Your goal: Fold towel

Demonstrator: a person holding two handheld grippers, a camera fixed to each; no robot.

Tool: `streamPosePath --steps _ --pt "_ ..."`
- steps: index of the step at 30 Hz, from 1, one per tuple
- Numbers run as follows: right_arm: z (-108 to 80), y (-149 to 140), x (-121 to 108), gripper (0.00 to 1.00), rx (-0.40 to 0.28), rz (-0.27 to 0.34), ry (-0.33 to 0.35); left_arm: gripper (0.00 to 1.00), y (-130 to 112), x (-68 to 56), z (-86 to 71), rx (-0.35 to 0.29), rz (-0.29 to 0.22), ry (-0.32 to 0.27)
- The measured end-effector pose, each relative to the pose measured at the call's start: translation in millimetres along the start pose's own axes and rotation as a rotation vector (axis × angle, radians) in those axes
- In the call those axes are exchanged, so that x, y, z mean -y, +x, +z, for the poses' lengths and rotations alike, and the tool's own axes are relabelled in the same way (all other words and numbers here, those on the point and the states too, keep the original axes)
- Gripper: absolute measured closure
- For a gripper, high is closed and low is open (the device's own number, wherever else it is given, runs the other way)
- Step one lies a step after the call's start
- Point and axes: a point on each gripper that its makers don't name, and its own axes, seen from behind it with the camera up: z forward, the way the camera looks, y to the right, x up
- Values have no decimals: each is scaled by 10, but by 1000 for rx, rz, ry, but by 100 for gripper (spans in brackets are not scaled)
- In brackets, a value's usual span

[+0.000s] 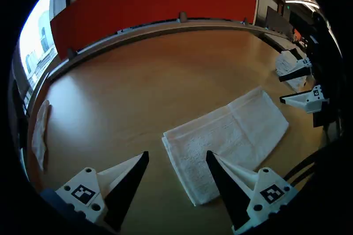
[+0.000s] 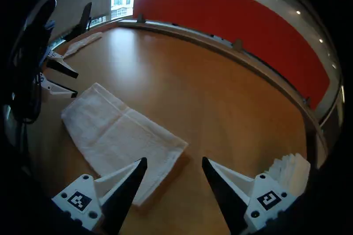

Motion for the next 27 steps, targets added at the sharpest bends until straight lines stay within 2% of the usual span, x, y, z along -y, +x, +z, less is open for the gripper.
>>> streamPosePath --steps 11,20,27 --pt "-215 -191 149 3 0 27 9 4 -163 -56 -186 6 -18 5" --pt "-399 -373 252 4 4 46 7 3 -340 -111 -366 9 -52 7" --pt "-472 -474 296 4 12 55 7 3 -444 -101 -441 12 -68 18"
